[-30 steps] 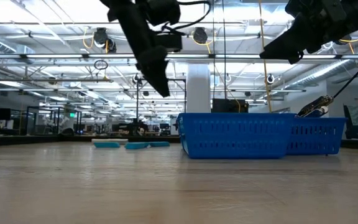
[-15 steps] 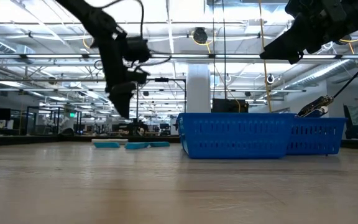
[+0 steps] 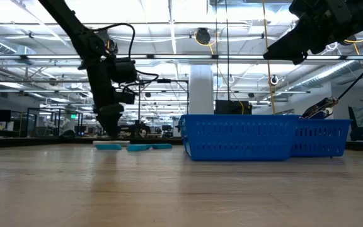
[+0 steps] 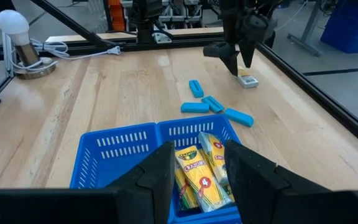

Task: Pick & Place School Supplies
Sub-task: Put the crayon box into the top horizontal blue bin

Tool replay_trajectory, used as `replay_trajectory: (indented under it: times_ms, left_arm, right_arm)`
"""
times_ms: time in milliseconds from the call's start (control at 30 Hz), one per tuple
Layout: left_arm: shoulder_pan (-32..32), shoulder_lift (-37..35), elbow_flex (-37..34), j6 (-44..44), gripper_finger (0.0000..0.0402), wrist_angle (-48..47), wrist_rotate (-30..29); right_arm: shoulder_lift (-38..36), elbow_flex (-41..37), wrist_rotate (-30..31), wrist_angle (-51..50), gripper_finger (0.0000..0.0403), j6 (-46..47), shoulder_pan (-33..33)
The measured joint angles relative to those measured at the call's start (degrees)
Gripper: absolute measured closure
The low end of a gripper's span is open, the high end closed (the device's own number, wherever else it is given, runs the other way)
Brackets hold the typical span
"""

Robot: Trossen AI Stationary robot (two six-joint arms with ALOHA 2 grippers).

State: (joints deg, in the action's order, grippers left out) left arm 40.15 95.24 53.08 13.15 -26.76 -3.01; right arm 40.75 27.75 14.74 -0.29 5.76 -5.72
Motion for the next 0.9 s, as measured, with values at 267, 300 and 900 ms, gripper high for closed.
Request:
replay_trajectory:
  times_ms: [267, 300, 900]
  left_arm:
    - [1.6, 0.0, -1.1, 2.0, 0.0158, 1.8, -0.7]
    - [1.7, 0.0, -1.1, 2.3, 0.0158, 1.8, -1.1]
    - [1.4, 0.5, -1.1, 5.5, 0.0158, -2.1, -0.8]
  right_arm:
    - [0.0, 0.0, 0.0, 0.0, 0.0271, 0.0, 0.0]
    - [0.0, 0.0, 0.0, 0.0, 0.0271, 0.0, 0.0]
    - [0.0, 0.0, 0.0, 0.0, 0.0271, 0.1, 0.0]
